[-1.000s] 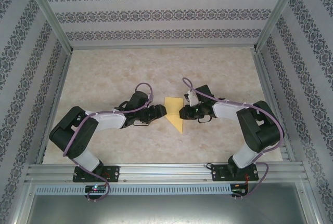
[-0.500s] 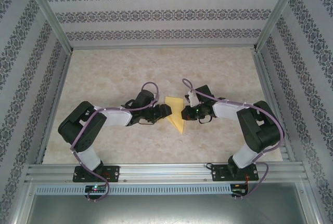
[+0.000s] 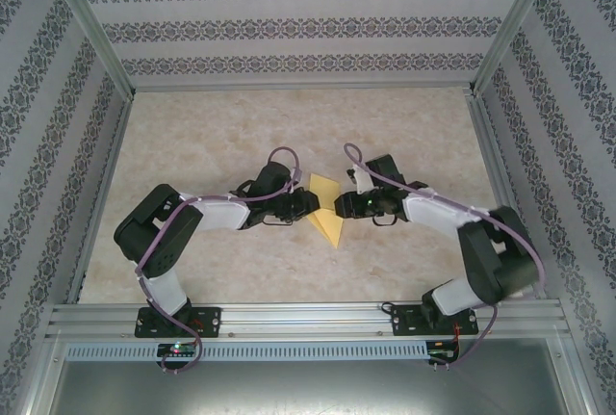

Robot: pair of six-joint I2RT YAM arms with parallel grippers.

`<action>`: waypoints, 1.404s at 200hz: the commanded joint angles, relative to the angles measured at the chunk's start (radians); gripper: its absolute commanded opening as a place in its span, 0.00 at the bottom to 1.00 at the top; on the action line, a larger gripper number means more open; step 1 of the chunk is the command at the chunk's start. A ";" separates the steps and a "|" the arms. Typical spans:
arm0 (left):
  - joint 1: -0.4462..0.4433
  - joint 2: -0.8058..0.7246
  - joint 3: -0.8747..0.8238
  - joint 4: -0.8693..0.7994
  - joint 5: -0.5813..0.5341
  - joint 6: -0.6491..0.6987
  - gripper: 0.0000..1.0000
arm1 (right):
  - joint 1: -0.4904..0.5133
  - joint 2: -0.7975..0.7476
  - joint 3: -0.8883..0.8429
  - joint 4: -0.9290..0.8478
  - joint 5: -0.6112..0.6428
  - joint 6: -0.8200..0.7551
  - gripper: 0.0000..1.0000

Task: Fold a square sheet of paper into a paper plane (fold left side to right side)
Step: Fourth fold the wing at the center of the table.

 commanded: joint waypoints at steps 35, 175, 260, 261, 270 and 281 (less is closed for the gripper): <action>-0.027 -0.015 0.039 0.022 0.011 -0.008 0.23 | 0.186 -0.239 -0.096 -0.061 0.260 -0.001 0.49; -0.029 -0.035 0.046 -0.006 -0.004 -0.022 0.25 | 0.412 -0.012 -0.086 0.104 0.470 0.081 0.46; -0.029 -0.070 0.055 -0.075 -0.036 0.015 0.30 | 0.414 0.015 -0.086 0.088 0.474 0.075 0.26; -0.029 -0.071 0.054 -0.077 -0.037 0.015 0.30 | 0.414 0.015 -0.086 0.088 0.474 0.075 0.26; -0.029 -0.078 0.056 -0.088 -0.042 0.021 0.31 | 0.414 0.016 -0.088 0.087 0.470 0.072 0.25; -0.027 -0.086 0.057 -0.101 -0.048 0.026 0.33 | 0.415 0.017 -0.088 0.084 0.466 0.070 0.23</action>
